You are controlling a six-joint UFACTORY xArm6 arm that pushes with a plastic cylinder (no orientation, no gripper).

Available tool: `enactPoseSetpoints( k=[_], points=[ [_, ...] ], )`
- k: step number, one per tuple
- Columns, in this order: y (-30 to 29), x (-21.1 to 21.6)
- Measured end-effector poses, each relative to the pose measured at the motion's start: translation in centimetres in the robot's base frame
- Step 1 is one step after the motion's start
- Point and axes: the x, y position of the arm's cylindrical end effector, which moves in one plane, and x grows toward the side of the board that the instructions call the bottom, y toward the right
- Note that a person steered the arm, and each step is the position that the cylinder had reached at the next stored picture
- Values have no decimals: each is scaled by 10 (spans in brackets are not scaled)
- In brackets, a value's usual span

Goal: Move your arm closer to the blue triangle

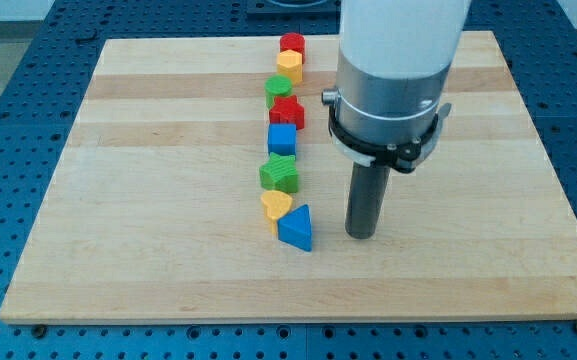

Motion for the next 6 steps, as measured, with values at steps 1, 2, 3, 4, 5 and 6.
enactPoseSetpoints(
  k=[1,2,3,4,5,6],
  points=[
    [0,-14],
    [-1,-29],
    [-13,-30],
    [-23,-20],
    [-32,-11],
    [-42,-1]
  ],
)
